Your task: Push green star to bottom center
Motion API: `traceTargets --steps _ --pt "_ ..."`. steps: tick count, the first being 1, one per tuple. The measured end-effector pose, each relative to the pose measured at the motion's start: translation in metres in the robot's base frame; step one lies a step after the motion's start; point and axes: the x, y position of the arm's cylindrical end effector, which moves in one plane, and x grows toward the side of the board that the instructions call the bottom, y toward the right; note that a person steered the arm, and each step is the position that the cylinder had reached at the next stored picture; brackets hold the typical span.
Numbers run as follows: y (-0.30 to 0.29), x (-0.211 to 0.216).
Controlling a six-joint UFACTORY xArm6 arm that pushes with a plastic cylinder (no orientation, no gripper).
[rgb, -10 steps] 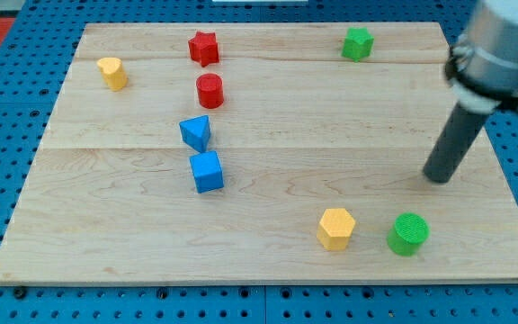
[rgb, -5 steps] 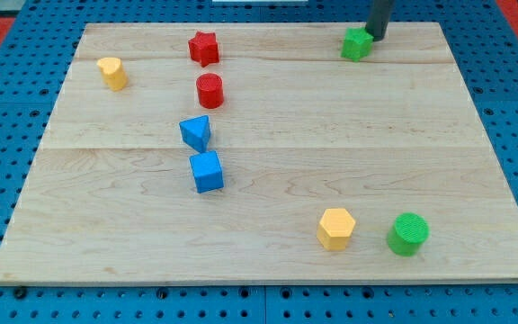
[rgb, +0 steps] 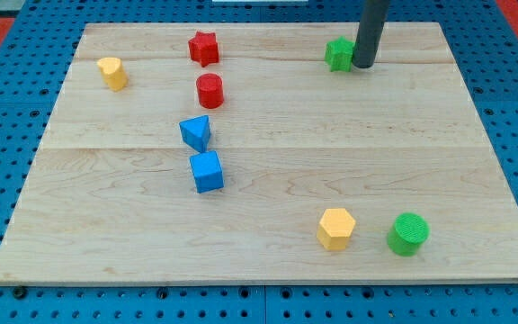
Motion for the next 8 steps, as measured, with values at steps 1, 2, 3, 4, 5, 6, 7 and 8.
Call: traceTargets --steps 1,2,3,4,5,6,7,8 --pt "0.0 -0.011" --pt "0.001 -0.047" --pt "-0.012 -0.059" --pt "-0.046 -0.057" --pt "-0.088 -0.051" --pt "-0.088 0.004" --pt "-0.074 0.045" --pt "-0.058 0.061"
